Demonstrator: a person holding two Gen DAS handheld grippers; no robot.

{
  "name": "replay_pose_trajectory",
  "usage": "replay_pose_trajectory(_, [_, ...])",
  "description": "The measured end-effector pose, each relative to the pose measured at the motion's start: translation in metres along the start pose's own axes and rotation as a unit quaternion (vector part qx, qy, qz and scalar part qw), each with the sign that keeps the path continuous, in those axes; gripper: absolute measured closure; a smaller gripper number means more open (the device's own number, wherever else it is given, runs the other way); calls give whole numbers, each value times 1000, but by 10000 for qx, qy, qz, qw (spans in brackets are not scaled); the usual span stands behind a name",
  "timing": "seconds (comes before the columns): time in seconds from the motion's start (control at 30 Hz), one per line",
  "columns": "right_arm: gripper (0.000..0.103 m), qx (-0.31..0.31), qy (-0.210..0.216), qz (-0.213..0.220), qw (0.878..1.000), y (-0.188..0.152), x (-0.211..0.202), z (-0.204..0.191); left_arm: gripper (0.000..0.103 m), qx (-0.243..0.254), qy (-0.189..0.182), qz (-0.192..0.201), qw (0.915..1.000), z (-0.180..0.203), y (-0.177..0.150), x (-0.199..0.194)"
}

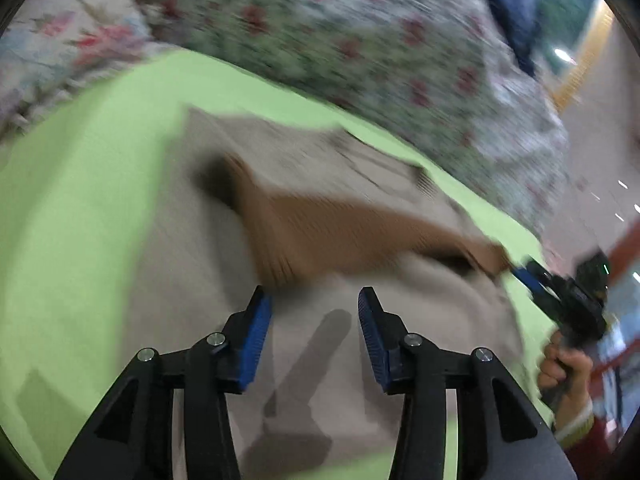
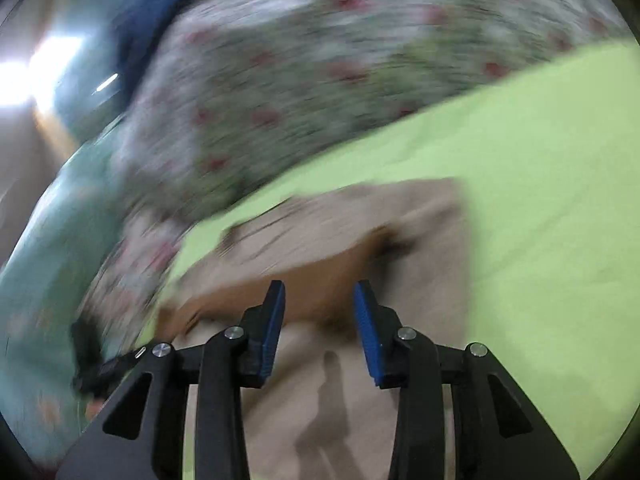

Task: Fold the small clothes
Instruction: 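Lay the hem onto the collar with both tools and release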

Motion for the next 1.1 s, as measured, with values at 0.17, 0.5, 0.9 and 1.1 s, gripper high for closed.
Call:
replay_pose_trajectory(0.17, [65, -1298, 452, -1386, 9808, -49, 46, -65, 58, 783, -427, -462, 9949, 65, -29, 20])
replay_pose_trajectory(0.5, [85, -842, -370, -1750, 9803, 17, 133, -2, 86, 847, 639, -680, 9920, 9, 58, 76])
replay_pose_trajectory(0.9, [69, 701, -1292, 20, 9891, 54, 40, 80, 80, -512, 1056, 232, 9928, -67, 86, 23])
replay_pose_trajectory(1.1, [54, 409, -817, -130, 9957, -14, 2, 22, 51, -466, 733, 285, 9958, -25, 6, -25])
Point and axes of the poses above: each gripper's, at about its wrist camera, not at the fingertips, and x roughly the way its jaws point, z to its right, y to its top, the point moved 9 cm from there along x, roughly the way its jaws point, and after that the axes turned 4 degrees about -z, right-handed, at the moved point
